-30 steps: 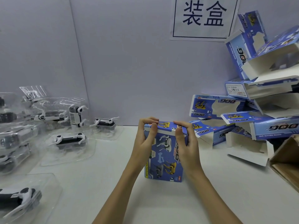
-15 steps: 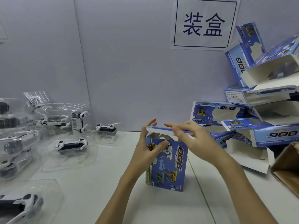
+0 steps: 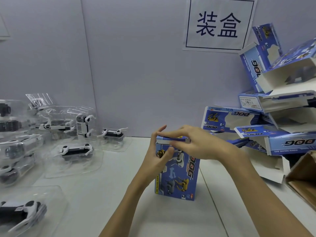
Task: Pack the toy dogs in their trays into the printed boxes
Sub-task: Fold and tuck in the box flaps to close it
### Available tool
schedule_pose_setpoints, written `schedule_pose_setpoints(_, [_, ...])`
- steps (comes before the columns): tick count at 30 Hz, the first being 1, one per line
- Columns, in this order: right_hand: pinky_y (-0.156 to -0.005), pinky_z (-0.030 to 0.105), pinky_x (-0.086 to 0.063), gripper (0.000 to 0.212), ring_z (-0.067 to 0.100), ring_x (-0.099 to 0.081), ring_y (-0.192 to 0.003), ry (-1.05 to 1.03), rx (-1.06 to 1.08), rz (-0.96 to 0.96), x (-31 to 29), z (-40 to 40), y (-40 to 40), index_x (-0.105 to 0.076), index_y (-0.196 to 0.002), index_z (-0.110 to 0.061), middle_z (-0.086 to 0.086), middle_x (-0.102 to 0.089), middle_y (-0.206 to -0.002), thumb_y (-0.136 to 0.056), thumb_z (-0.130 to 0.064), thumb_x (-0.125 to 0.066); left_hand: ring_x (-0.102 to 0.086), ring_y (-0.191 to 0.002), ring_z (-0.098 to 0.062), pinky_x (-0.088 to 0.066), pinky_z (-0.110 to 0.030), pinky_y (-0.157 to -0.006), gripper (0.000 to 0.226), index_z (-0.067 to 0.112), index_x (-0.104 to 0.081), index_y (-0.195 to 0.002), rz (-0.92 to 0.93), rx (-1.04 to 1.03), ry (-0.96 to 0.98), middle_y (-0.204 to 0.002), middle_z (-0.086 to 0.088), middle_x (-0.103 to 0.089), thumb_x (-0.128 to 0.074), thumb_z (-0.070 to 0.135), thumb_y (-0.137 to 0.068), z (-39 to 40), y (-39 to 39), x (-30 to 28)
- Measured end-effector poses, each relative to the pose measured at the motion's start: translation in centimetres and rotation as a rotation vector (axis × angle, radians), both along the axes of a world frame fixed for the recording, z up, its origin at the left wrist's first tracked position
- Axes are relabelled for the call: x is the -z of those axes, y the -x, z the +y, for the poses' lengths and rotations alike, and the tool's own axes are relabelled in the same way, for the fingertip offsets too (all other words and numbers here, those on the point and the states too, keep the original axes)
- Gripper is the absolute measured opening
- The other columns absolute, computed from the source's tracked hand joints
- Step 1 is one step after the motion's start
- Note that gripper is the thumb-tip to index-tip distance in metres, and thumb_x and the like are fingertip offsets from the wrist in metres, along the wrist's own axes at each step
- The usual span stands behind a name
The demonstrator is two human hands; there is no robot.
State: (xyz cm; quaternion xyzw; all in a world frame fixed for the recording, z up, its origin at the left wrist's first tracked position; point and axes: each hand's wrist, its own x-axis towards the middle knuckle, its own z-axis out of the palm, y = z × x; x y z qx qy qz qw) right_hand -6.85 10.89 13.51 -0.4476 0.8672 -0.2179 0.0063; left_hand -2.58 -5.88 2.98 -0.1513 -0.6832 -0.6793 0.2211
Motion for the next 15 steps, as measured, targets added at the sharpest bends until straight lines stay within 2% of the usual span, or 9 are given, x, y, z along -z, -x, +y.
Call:
schedule_pose_setpoints(3, [-0.072,0.011,-0.044,0.040,-0.006,-0.057,-0.087,0.008,0.017,0.041,0.16,-0.17,-0.05,-0.050,-0.146,-0.058,-0.038,-0.051,-0.096,-0.108,-0.044,-0.051,-0.065,-0.119,0.001,-0.055,-0.016,-0.087,0.081,0.045,-0.039,-0.149,-0.044,-0.032,-0.023,-0.129,0.029,-0.065,-0.052,0.088,-0.081,-0.03,-0.25,-0.41])
schedule_pose_setpoints(5, [-0.076,0.011,-0.043,0.040,-0.001,-0.056,-0.094,0.009,0.014,0.066,0.08,-0.25,-0.20,-0.050,-0.144,-0.058,-0.032,-0.060,-0.109,-0.108,-0.042,-0.051,-0.063,-0.120,0.006,-0.053,-0.012,-0.087,0.068,0.043,-0.042,-0.148,-0.059,-0.041,-0.037,-0.128,0.029,-0.065,-0.041,0.080,-0.091,-0.11,-0.26,-0.40])
schedule_pose_setpoints(7, [-0.080,0.017,-0.048,0.039,0.003,-0.058,-0.102,0.008,0.011,0.079,-0.02,-0.23,-0.20,-0.051,-0.141,-0.061,-0.020,-0.068,-0.122,-0.108,-0.042,-0.052,-0.066,-0.120,-0.002,-0.056,-0.017,-0.087,0.055,0.041,-0.045,-0.146,-0.062,-0.043,-0.054,-0.128,0.019,-0.069,-0.040,0.067,-0.098,-0.15,-0.31,-0.32])
schedule_pose_setpoints(9, [-0.081,0.026,-0.056,0.039,0.008,-0.065,-0.102,0.000,0.016,0.074,-0.01,-0.26,-0.10,-0.052,-0.140,-0.063,-0.022,-0.068,-0.115,-0.108,-0.041,-0.052,-0.070,-0.117,-0.013,-0.059,-0.026,-0.087,0.046,0.043,-0.047,-0.145,-0.058,-0.053,-0.069,-0.126,0.009,-0.072,-0.041,0.058,-0.102,-0.14,-0.30,-0.31])
schedule_pose_setpoints(12, [-0.078,0.028,-0.060,0.039,0.013,-0.068,-0.098,0.008,0.027,0.024,0.21,-0.40,-0.07,-0.053,-0.139,-0.062,-0.030,-0.058,-0.097,-0.108,-0.039,-0.053,-0.070,-0.118,-0.023,-0.061,-0.038,-0.092,0.040,0.042,-0.047,-0.144,-0.058,-0.042,-0.098,-0.129,0.000,-0.071,-0.040,0.051,-0.106,0.02,-0.26,-0.36])
schedule_pose_setpoints(13, [-0.080,0.032,-0.061,0.038,0.017,-0.068,-0.100,0.013,0.030,0.015,0.28,-0.43,-0.10,-0.054,-0.139,-0.062,-0.029,-0.057,-0.097,-0.107,-0.039,-0.053,-0.071,-0.118,-0.025,-0.062,-0.040,-0.092,0.039,0.039,-0.046,-0.145,-0.064,-0.029,-0.116,-0.129,-0.001,-0.071,-0.039,0.049,-0.108,0.10,-0.29,-0.42])
schedule_pose_setpoints(15, [-0.085,0.039,-0.061,0.037,0.020,-0.067,-0.102,0.016,0.043,0.011,0.40,-0.46,-0.23,-0.054,-0.137,-0.063,-0.023,-0.059,-0.102,-0.107,-0.041,-0.053,-0.073,-0.113,-0.024,-0.063,-0.035,-0.084,0.039,0.031,-0.046,-0.144,-0.082,-0.005,-0.167,-0.125,-0.001,-0.073,-0.041,0.046,-0.108,0.24,-0.31,-0.52])
